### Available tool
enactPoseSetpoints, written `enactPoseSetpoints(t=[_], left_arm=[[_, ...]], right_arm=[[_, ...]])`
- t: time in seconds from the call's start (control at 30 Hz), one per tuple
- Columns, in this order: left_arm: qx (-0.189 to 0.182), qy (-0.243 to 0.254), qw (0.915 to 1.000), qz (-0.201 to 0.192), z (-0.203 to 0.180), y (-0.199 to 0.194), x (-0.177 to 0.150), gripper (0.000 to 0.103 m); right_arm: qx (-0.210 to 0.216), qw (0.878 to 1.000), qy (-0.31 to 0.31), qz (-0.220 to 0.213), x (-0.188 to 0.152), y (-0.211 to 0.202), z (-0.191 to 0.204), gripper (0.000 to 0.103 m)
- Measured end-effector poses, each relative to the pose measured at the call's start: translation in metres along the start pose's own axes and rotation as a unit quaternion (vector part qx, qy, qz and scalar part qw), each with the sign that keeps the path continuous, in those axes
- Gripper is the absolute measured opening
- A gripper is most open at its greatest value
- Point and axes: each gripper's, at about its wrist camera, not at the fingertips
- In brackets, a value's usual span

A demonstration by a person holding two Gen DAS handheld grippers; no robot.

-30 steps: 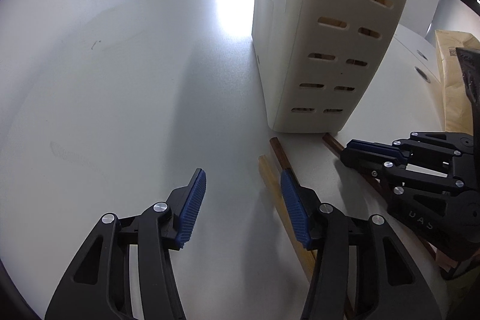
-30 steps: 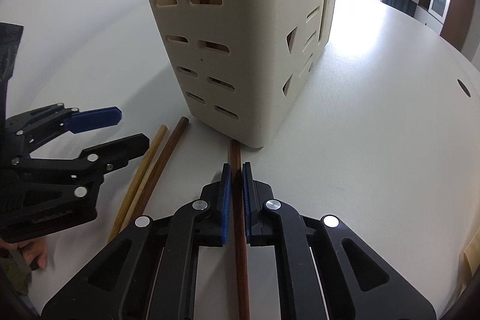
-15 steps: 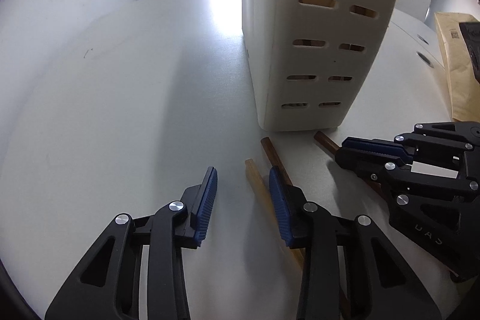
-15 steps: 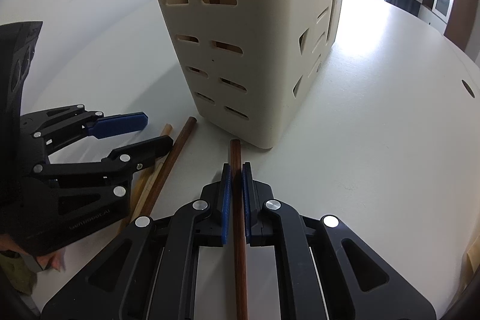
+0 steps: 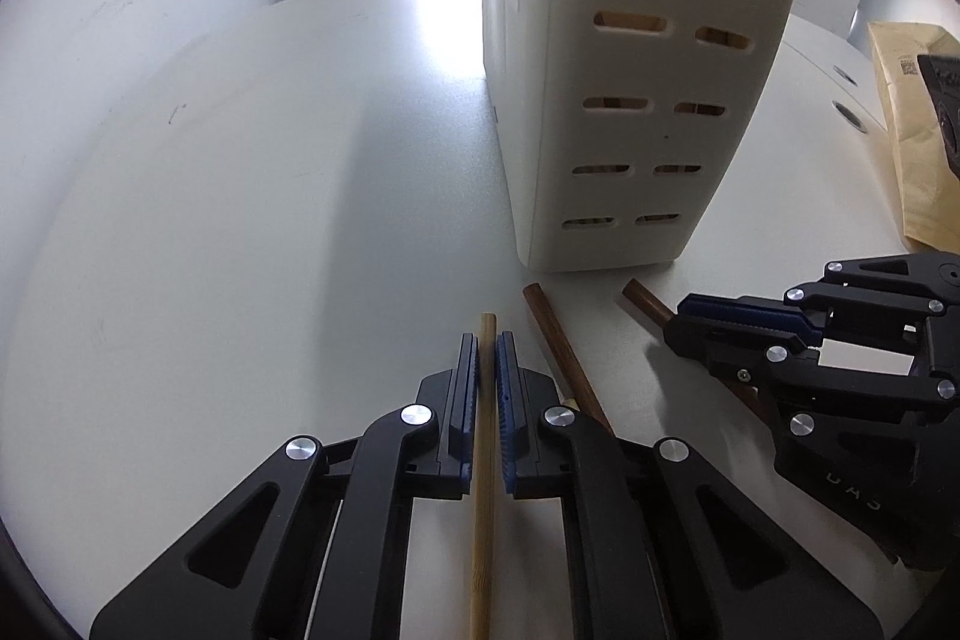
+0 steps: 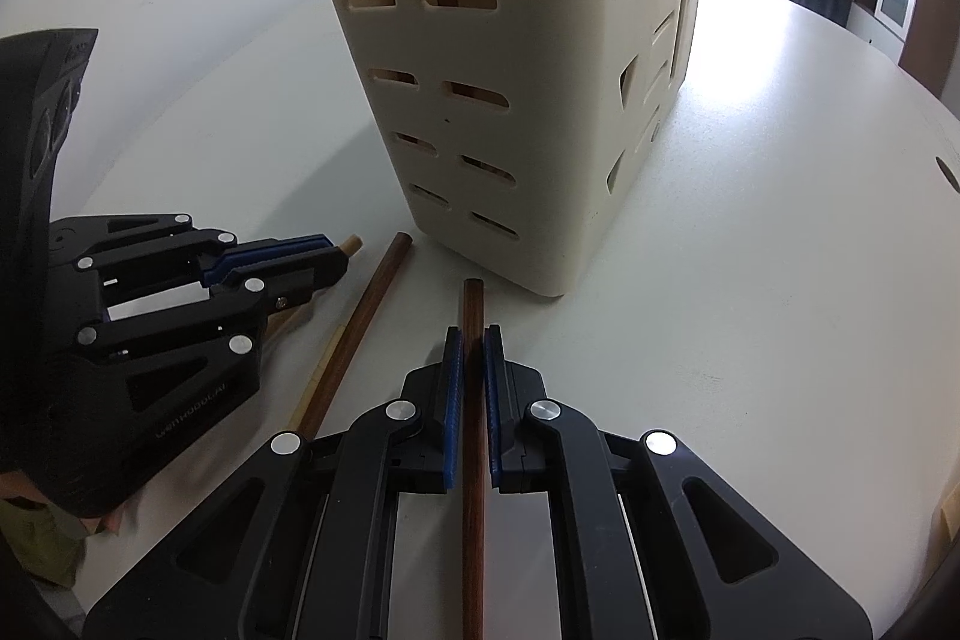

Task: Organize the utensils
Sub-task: 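Lift both chopsticks with both tools up over the cream holder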

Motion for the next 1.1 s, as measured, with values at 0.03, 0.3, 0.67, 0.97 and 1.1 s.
enactPoseSetpoints(t=[0.03,0.3,0.67,0.97,1.1], left_arm=[[-0.002,-0.002,1.0,-0.007,0.001,-0.006,0.0,0.006],[-0.025,-0.027,0.9953,-0.089,0.012,-0.061,0.004,0.006],[-0.027,-0.021,0.9874,-0.154,0.0,-0.108,0.006,0.006],[-0.037,-0.01,0.9795,-0.198,-0.012,-0.144,0.008,0.006],[-0.035,-0.002,0.9763,-0.213,-0.02,-0.156,0.009,0.006]], right_arm=[[0.001,1.0,-0.001,-0.003,0.002,-0.002,-0.001,0.008],[0.011,0.999,-0.003,-0.04,0.001,-0.026,-0.001,0.008],[0.004,0.994,0.008,-0.113,0.006,-0.071,-0.012,0.008],[-0.008,0.981,0.032,-0.192,0.005,-0.109,-0.029,0.008],[-0.011,0.976,0.033,-0.216,0.004,-0.124,-0.03,0.008]])
Point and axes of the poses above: each gripper's, at about its wrist camera, not at the fingertips, and y roughly the way its jaws point, z to its left, x to its top, and after that the axes turned 11 degrees about -x, right-handed
